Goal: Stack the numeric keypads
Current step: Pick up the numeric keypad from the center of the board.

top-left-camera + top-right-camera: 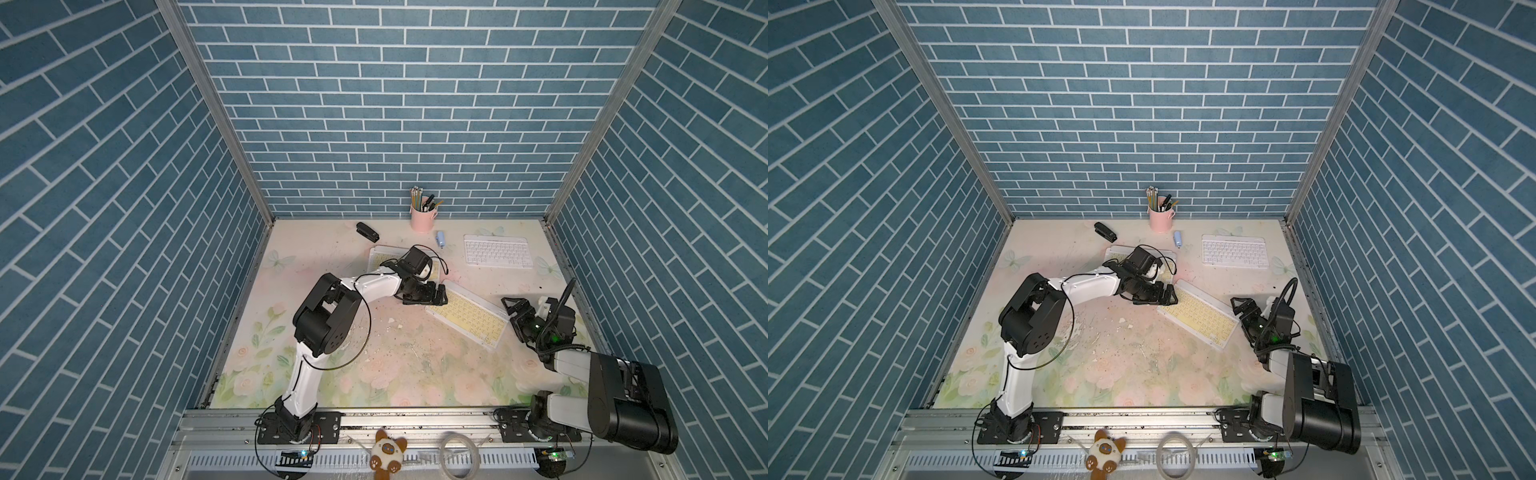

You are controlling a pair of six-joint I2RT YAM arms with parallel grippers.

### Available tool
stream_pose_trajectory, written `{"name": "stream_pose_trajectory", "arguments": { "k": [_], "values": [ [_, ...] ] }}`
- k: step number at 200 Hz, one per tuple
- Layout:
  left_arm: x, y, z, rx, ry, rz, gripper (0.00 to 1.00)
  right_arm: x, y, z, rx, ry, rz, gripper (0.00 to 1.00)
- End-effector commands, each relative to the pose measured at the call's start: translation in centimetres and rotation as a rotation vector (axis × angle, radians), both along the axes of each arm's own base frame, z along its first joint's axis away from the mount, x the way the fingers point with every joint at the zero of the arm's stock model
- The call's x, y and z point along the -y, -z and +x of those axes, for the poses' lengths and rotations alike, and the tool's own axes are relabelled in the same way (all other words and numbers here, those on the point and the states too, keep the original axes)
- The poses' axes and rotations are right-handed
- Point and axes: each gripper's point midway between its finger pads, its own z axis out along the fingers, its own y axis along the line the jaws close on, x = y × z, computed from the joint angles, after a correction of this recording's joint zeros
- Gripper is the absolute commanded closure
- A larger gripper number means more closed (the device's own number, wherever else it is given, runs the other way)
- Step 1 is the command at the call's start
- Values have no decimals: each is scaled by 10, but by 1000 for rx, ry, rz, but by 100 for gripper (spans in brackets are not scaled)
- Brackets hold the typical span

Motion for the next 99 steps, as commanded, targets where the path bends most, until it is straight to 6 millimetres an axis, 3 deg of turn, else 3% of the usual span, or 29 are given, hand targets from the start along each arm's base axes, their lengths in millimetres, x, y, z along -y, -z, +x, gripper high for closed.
{"name": "stream_pose_trajectory", "arguments": {
  "k": [1, 99],
  "values": [
    [-1, 14, -8, -33, 21, 36, 0, -9, -8, 1, 58, -58, 2, 10],
    [-2, 15, -10, -37, 21, 34, 0, -19, -61, -6, 264, -117, -23, 11]
  ]
}}
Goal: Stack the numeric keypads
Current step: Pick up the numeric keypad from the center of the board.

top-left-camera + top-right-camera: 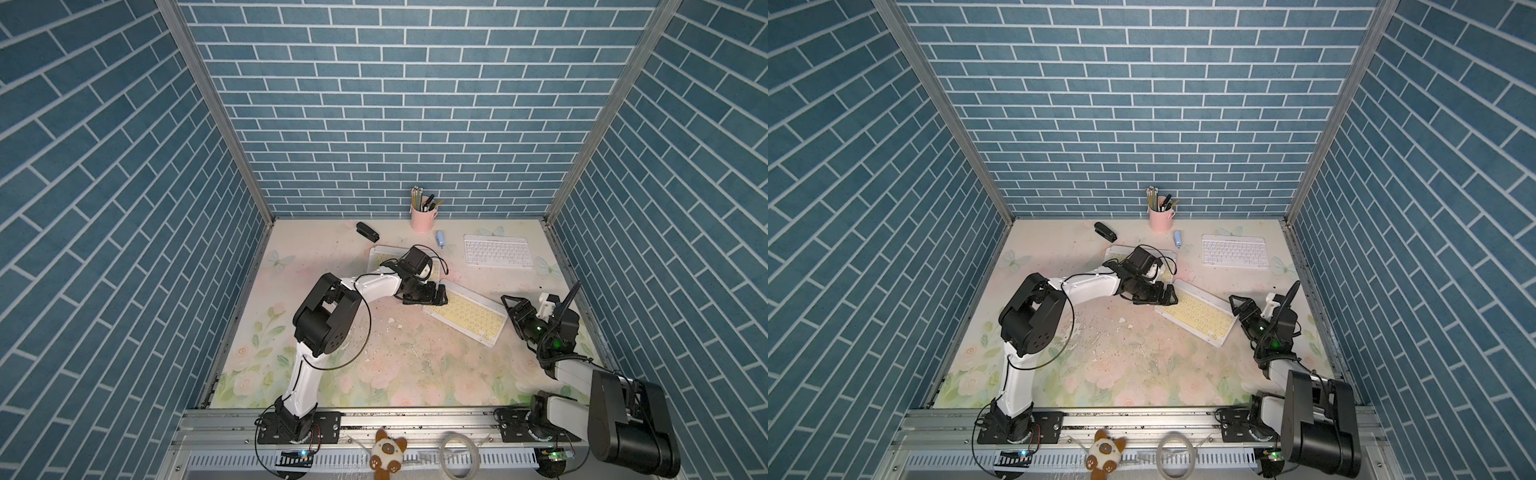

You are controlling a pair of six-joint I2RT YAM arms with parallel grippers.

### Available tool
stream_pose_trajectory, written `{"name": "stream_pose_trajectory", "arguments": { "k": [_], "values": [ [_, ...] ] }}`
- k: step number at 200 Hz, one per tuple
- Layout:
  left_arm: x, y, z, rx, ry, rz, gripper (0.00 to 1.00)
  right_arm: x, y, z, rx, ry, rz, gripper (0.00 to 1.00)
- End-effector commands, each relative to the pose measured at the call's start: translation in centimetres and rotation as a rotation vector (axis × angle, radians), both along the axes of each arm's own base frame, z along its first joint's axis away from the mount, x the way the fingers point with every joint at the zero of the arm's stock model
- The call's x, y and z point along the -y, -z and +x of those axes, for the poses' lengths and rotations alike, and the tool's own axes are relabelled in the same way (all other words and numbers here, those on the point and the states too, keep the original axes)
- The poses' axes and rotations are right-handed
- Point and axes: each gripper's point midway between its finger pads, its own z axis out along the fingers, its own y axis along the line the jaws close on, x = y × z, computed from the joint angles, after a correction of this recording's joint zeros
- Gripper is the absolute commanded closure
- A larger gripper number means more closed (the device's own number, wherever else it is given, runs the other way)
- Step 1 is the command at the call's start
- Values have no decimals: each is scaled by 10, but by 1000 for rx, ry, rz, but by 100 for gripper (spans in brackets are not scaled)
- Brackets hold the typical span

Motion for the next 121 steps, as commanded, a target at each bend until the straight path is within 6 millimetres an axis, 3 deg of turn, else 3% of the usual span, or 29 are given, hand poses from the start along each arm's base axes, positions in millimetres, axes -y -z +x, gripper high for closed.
{"name": "stream_pose_trajectory", "arguments": {
  "k": [1, 59, 121],
  "values": [
    [-2, 15, -10, -39, 18, 33, 1, -10, -24, -1, 101, -62, -17, 11],
    [-3, 18, -11, -45, 13, 30, 1, -23, -35, 2, 145, -114, -6, 12],
    [-2, 17, -12, -46, 15, 26, 1, -48, -61, 12, 255, -179, -17, 13]
  ]
}}
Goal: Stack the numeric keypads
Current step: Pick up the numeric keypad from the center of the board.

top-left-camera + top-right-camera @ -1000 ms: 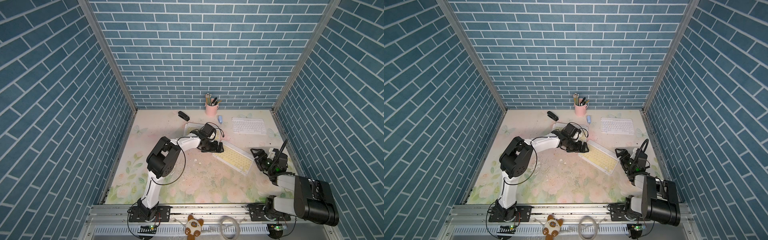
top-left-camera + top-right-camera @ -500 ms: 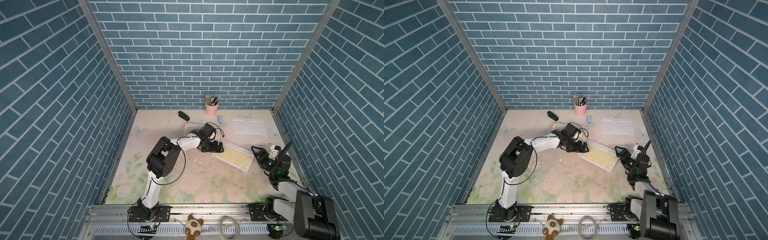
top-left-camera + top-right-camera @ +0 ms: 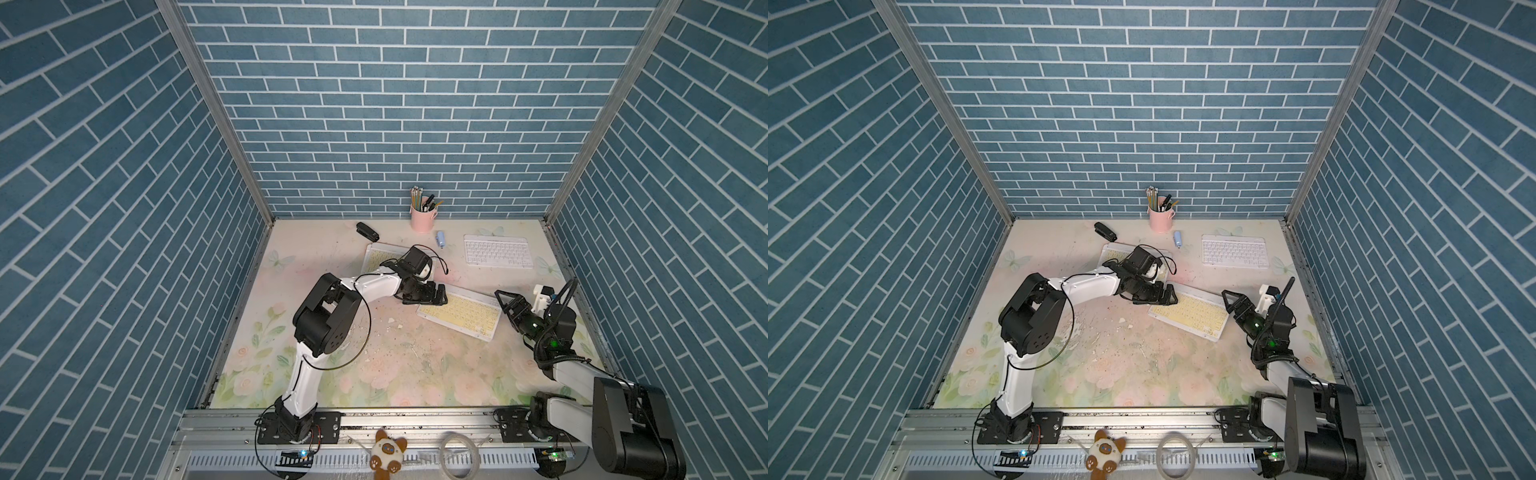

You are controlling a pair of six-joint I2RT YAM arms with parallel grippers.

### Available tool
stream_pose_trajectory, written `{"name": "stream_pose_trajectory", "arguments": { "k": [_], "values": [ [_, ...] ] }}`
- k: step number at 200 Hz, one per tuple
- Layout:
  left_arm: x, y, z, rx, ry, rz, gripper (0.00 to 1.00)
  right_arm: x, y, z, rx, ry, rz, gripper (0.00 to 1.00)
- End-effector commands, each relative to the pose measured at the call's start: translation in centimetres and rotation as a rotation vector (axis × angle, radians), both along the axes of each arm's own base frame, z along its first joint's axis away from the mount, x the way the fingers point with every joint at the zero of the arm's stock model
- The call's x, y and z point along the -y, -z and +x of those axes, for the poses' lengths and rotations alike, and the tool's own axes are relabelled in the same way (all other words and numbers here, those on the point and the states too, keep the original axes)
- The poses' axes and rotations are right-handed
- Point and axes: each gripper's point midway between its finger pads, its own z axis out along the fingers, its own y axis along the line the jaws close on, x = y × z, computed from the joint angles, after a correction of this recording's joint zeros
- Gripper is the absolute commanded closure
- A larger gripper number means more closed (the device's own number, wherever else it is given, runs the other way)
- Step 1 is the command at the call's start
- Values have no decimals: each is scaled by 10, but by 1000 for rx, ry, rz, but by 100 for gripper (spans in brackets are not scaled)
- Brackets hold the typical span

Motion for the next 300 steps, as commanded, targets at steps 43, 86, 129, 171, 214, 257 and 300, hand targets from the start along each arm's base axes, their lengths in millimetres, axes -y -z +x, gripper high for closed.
{"name": "stream_pose_trajectory", "arguments": {
  "k": [43, 86, 129, 171, 214, 257, 300],
  "values": [
    [-3, 19, -15, -51, 17, 25, 0, -21, -47, 12, 174, -66, 3, 13],
    [-3, 21, -16, -55, 16, 21, 0, -27, -57, 13, 207, -67, 22, 13],
    [-3, 20, -16, -55, 15, 18, 0, -24, -67, 20, 219, 18, 58, 13],
    [-2, 21, -16, -57, 12, 15, 1, -23, -65, 32, 178, 119, 103, 14],
    [-2, 20, -17, -56, 12, 12, 0, -33, -63, 41, 151, 176, 136, 16],
    [-2, 18, -16, -52, 13, 6, 1, -36, -59, 49, 115, 248, 183, 18],
    [0, 17, -16, -51, 16, -4, 1, -40, -60, 54, 70, 284, 215, 20]
  ]
}}
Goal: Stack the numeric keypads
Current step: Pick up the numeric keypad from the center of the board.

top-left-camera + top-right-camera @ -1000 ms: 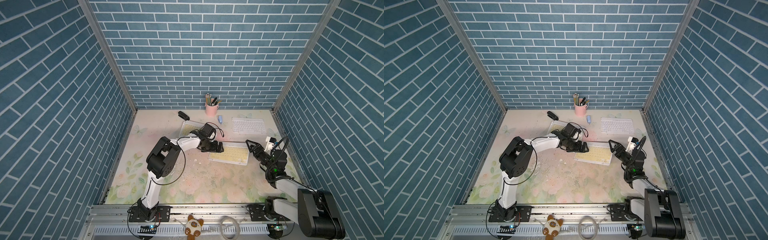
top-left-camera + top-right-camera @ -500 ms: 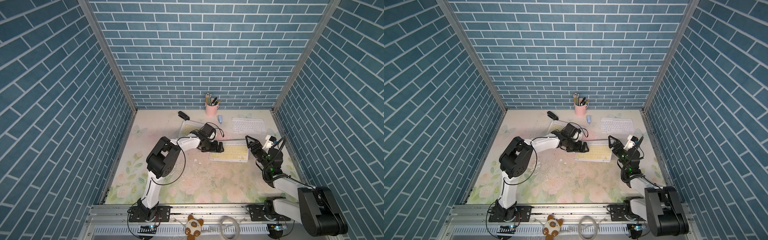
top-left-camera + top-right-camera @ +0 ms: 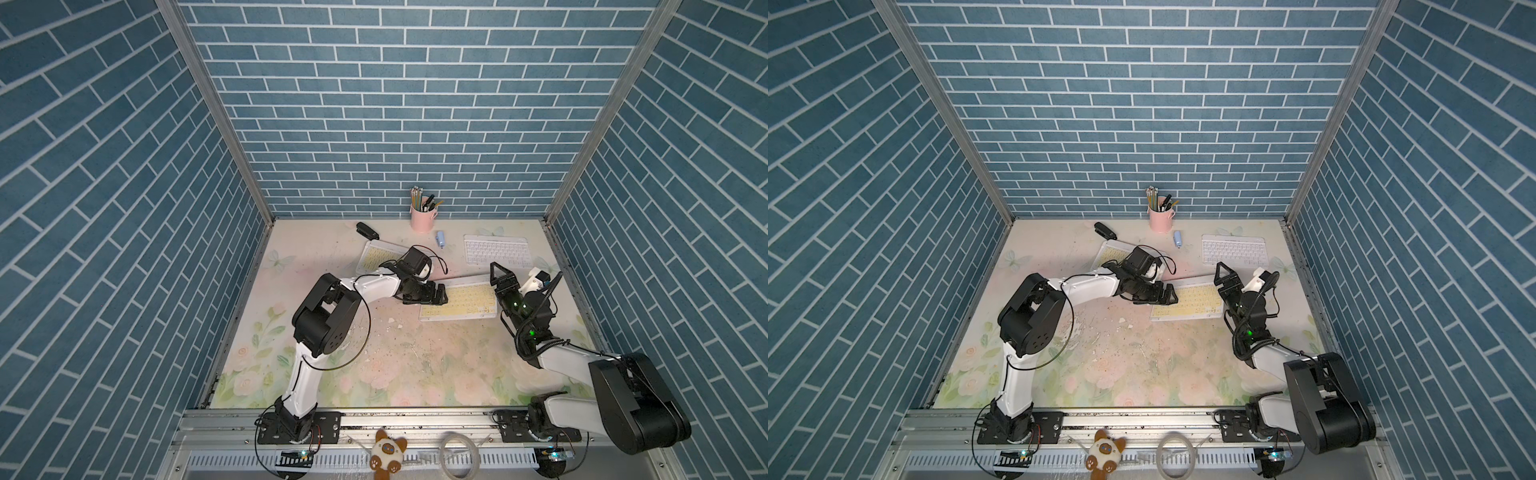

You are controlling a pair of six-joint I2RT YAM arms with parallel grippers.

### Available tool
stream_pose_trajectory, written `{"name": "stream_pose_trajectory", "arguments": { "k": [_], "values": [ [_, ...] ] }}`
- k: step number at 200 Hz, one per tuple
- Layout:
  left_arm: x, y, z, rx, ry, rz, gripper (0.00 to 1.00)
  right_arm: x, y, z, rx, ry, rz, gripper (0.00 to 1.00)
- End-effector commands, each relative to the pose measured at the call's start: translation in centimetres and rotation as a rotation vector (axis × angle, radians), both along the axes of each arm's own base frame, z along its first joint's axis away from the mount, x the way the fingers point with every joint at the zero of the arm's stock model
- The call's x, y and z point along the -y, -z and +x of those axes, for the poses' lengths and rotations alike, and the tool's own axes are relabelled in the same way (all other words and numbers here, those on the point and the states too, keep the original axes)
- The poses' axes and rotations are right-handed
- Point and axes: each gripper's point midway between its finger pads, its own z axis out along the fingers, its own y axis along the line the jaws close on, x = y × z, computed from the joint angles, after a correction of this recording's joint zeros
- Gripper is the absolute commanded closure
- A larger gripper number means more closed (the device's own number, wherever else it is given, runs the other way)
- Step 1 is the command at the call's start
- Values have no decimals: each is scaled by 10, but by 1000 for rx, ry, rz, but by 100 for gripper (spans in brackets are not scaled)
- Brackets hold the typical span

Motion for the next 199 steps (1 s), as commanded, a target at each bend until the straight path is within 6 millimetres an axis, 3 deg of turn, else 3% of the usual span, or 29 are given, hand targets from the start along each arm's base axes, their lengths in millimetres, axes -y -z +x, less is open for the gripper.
{"name": "stream_pose_trajectory", "arguments": {
  "k": [1, 75, 199],
  "values": [
    [-2, 17, -18, -63, 23, 17, 0, -17, 0, 1, -59, -32, 112, 20],
    [0, 15, -18, -58, 19, 0, 0, -19, 23, -5, -243, 52, 187, 24],
    [-1, 12, -20, -50, 16, -19, 0, -47, 46, -22, -480, -136, 27, 36]
  ]
}}
